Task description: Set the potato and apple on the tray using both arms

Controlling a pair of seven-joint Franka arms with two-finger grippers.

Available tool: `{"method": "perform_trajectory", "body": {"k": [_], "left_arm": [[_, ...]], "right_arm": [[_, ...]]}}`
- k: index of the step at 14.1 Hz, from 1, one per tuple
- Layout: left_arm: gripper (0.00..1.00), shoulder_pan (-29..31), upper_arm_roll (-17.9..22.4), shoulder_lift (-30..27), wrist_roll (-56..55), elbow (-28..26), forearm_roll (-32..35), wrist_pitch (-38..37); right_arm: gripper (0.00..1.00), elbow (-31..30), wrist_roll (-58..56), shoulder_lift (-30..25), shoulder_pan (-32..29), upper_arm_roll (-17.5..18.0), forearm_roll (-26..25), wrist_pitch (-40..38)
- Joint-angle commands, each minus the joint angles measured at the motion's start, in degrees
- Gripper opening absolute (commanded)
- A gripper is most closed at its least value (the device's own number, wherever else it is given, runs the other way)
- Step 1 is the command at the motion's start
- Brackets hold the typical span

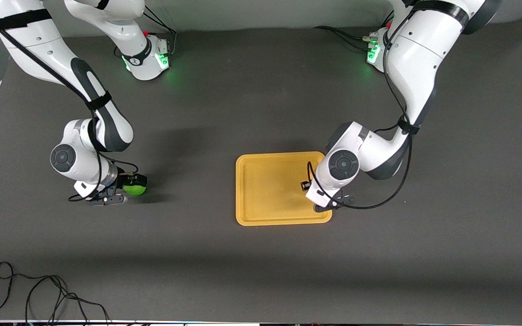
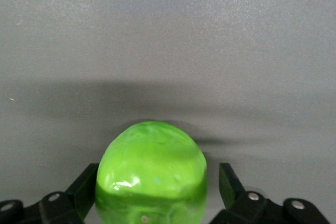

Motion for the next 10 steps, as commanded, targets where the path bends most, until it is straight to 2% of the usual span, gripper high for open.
{"method": "perform_trajectory", "body": {"k": [1, 4, 5, 6, 7, 8, 9, 10], "left_arm": [[0.49, -2.33, 0.6, 1.49, -1.83, 1.43, 1.07, 0.62], [0.58, -2.51, 0.68, 2.11, -1.83, 1.43, 1.69, 1.42], [0.59, -2.51, 0.68, 2.11, -1.83, 1.43, 1.78, 1.42], [0.66, -2.51, 0.68, 2.37, -1.83, 1.43, 2.21, 1.42], [0.74, -2.42, 0.68, 2.46, -1.83, 1.43, 2.74, 1.42], [0.91, -2.42, 0.68, 2.47, -1.83, 1.52, 2.83, 1.42], [0.98, -2.42, 0.77, 2.47, -1.83, 1.52, 2.92, 1.42], [1.0, -2.42, 0.77, 2.47, -1.83, 1.52, 3.27, 1.42]], "right_arm": [[0.86, 0.9, -0.38, 0.6, -0.16, -0.09, 0.38, -0.4], [0.74, 1.17, 0.94, -0.01, 0.28, -0.09, 0.38, -0.4], [0.62, 1.25, 1.03, -0.1, 0.37, -0.09, 0.38, -0.49], [0.57, 1.52, 1.03, -0.36, 0.37, -0.09, 0.38, -0.49], [0.55, 1.87, 1.12, -0.8, 0.37, -0.09, 0.64, -1.01], [0.53, 3.61, 1.12, -1.33, 0.37, -0.09, 0.73, -4.41], [0.47, 6.76, 1.12, -1.59, 0.37, 0.0, 0.82, -9.92], [0.43, 10.01, 1.03, -2.03, 0.46, 0.0, 0.82, -15.72]]}}
